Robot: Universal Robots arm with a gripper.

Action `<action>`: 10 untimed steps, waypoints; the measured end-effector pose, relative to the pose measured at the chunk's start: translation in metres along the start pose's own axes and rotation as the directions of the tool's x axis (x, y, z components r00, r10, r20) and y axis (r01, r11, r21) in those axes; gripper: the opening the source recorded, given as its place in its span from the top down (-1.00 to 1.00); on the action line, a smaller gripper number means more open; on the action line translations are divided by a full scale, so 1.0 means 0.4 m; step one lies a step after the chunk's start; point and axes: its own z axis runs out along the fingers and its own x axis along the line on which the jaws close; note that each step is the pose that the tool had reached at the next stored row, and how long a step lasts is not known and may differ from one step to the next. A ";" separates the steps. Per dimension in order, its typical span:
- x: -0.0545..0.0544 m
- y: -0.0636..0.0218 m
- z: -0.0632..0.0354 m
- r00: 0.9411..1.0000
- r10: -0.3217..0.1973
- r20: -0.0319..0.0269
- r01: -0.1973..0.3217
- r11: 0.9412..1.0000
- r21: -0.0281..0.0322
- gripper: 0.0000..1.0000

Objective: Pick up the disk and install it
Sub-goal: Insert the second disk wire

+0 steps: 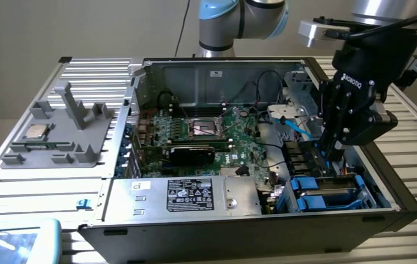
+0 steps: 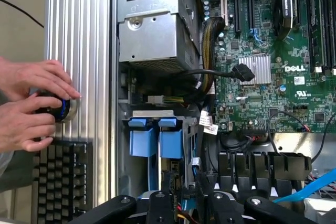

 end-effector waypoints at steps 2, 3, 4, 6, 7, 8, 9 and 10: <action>0.000 0.000 0.001 1.000 -0.001 0.000 0.001 1.000 -0.001 0.39; 0.000 0.000 0.001 1.000 -0.001 0.000 0.001 1.000 -0.002 0.44; 0.000 0.000 0.001 1.000 -0.001 0.000 0.001 1.000 -0.004 0.44; 0.000 -0.001 0.002 1.000 -0.002 0.001 0.002 1.000 -0.007 0.69; 0.000 -0.001 0.002 1.000 -0.003 0.001 0.003 1.000 -0.009 0.69; 0.000 -0.001 0.002 1.000 -0.004 0.001 0.004 1.000 -0.011 0.69; 0.000 -0.001 0.002 1.000 -0.004 0.001 0.004 1.000 -0.013 0.69; 0.001 -0.001 0.002 1.000 -0.004 0.001 0.004 1.000 -0.014 0.69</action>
